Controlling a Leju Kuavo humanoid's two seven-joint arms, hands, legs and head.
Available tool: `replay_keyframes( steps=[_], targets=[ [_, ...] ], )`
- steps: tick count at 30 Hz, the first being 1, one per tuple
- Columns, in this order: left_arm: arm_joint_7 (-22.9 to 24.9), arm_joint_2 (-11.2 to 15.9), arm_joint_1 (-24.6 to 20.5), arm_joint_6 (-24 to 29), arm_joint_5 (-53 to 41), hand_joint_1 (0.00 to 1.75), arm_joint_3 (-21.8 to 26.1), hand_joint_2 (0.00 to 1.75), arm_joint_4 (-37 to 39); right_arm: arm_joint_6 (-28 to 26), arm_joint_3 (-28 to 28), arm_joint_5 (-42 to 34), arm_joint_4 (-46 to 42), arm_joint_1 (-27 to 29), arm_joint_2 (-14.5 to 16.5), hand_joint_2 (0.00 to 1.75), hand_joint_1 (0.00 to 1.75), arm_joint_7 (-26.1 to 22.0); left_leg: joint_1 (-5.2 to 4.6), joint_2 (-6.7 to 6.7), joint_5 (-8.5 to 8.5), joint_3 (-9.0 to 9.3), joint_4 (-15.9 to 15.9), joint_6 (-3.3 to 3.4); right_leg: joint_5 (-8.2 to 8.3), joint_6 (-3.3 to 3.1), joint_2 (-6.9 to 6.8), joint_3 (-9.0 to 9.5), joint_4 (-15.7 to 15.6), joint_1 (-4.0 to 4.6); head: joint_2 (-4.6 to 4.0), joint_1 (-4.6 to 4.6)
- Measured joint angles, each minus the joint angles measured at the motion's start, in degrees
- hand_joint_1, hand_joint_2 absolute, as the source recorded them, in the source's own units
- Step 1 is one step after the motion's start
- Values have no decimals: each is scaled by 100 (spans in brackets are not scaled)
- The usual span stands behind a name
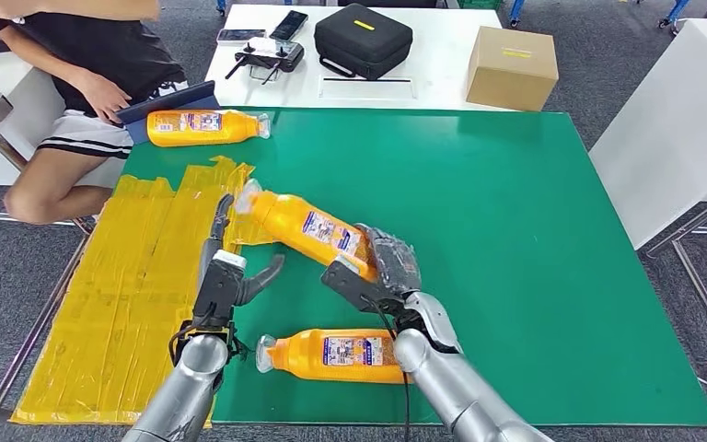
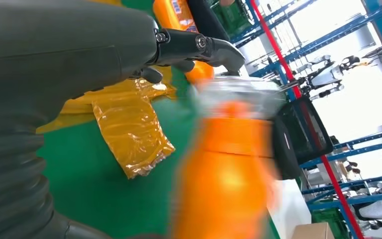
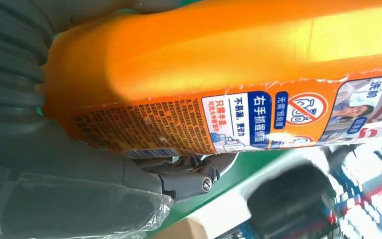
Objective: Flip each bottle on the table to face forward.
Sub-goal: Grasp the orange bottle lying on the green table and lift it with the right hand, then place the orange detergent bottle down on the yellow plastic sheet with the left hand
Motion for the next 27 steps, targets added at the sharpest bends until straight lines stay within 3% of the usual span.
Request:
replay_keyframes(
  steps=[7,17,19,24,27],
  targets=[
    [97,29,36,2,-110,0,-20,175,-302,-60,-333,-551,-545,245,2,175,175,-297,0,0,1,0,0,0,0,0,0,0,0,0,0,1],
    [272,28,11,-60,75,0,-114,175,-591,-79,-425,-1112,-616,320,44,175,175,-484,0,1,0,0,0,0,0,0,0,-1,0,0,0,0],
    [394,26,-14,-349,439,0,-116,175,-603,-83,-428,-1282,-602,314,72,175,175,-588,0,2,0,0,0,0,0,0,0,-1,0,0,0,0],
    [986,20,-190,-2062,2297,0,-137,175,-576,76,-388,-1823,-290,139,286,175,175,-1087,0,9,1,-1,0,0,1,-1,3,-1,1,0,0,0],
    [1210,17,-322,-2701,3155,0,-151,175,-492,109,-290,-2065,11,-45,449,175,175,-1488,1,10,2,1,0,0,1,-1,3,-1,2,1,0,1]
  ],
)
